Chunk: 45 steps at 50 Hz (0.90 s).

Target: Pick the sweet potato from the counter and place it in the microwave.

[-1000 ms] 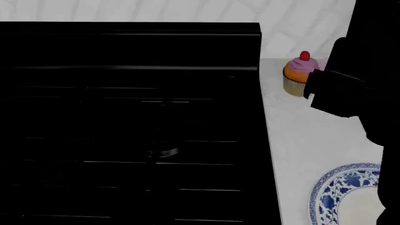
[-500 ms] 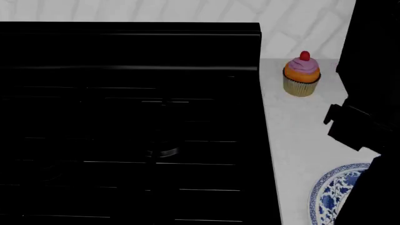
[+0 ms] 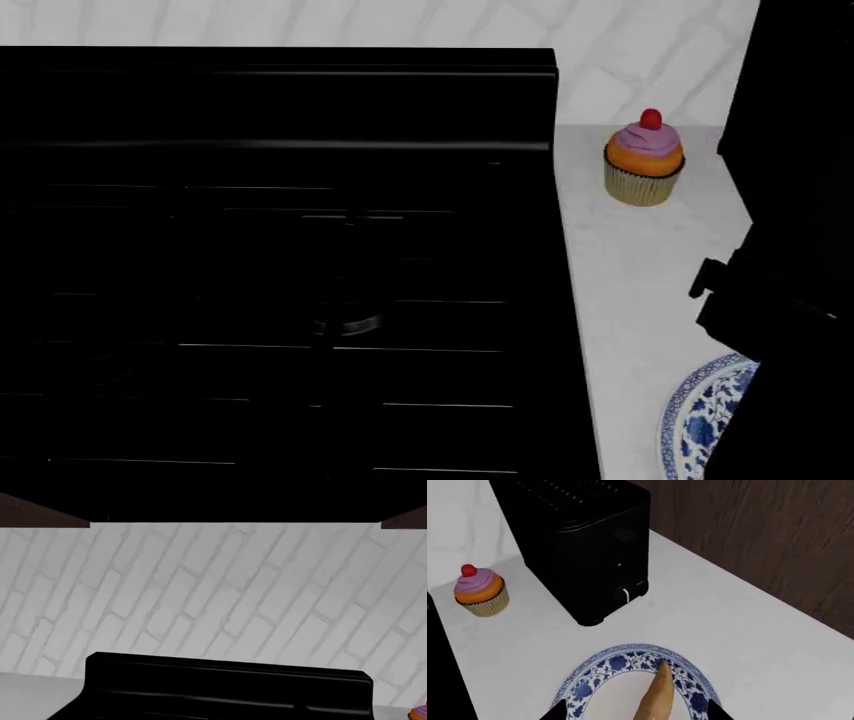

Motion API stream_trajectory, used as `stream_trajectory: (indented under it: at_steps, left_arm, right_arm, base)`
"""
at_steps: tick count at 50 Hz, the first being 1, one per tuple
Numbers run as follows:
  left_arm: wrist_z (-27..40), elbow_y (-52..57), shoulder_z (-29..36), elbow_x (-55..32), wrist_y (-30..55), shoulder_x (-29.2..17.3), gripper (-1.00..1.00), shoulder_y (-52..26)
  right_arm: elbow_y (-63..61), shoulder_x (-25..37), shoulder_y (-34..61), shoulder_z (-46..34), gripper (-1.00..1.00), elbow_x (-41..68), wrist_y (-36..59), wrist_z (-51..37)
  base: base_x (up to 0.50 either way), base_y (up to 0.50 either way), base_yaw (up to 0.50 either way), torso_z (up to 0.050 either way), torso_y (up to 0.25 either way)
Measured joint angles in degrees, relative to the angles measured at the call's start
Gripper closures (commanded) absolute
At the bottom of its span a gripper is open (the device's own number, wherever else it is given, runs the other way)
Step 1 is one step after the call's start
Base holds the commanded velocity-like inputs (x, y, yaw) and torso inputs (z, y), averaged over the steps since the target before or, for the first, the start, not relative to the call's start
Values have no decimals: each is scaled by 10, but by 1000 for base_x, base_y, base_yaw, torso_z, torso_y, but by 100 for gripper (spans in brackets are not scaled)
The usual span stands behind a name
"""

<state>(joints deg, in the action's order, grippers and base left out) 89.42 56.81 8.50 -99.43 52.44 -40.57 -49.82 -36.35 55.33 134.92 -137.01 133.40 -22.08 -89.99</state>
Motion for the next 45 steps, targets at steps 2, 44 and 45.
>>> stream_trajectory:
  at_steps: [2, 44, 45]
  left_arm:
    - [0, 1, 2, 1, -5, -3, -100, 0]
    - [-52, 5, -10, 47, -43, -29, -100, 45]
    - [-51, 5, -10, 46, -44, -30, -100, 45]
  right_arm:
    - [-3, 2, 0, -1, -100, 3, -1, 0]
    - [34, -11, -41, -35, -100, 68, -34, 34]
    - [36, -12, -44, -34, -100, 71, -34, 36]
  base:
    - [0, 0, 0, 0, 0]
    - [0, 0, 0, 0, 0]
    - [0, 0, 0, 0, 0]
